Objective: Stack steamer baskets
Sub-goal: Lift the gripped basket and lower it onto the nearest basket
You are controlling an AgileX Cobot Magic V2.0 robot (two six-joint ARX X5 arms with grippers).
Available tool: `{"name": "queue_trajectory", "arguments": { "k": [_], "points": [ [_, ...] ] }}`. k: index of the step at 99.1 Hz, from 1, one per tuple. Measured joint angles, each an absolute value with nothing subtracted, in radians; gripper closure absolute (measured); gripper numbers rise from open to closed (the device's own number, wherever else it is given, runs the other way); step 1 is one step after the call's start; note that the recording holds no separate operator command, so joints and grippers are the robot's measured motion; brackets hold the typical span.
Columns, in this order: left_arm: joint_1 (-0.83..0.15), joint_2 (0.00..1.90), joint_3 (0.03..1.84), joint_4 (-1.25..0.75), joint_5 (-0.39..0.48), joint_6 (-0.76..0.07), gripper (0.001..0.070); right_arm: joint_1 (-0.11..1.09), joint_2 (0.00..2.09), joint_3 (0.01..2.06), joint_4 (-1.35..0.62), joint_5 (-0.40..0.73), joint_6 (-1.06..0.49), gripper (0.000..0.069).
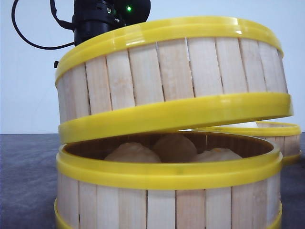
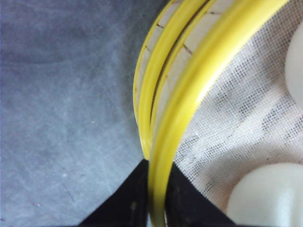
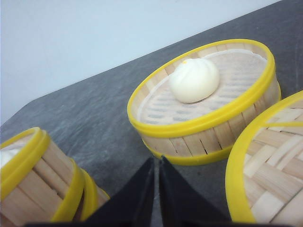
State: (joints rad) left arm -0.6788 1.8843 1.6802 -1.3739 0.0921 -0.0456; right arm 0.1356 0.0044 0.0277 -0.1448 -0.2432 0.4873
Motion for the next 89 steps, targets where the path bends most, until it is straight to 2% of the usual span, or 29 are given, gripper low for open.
{"name": "queue_trajectory", "arguments": {
  "k": [89],
  "points": [
    [-0.685,1.884,1.734,-1.414,0.066,-0.045,0.069,0.136,0.004,0.028,-0.145,-0.26,0.488,0.0676]
  ]
}}
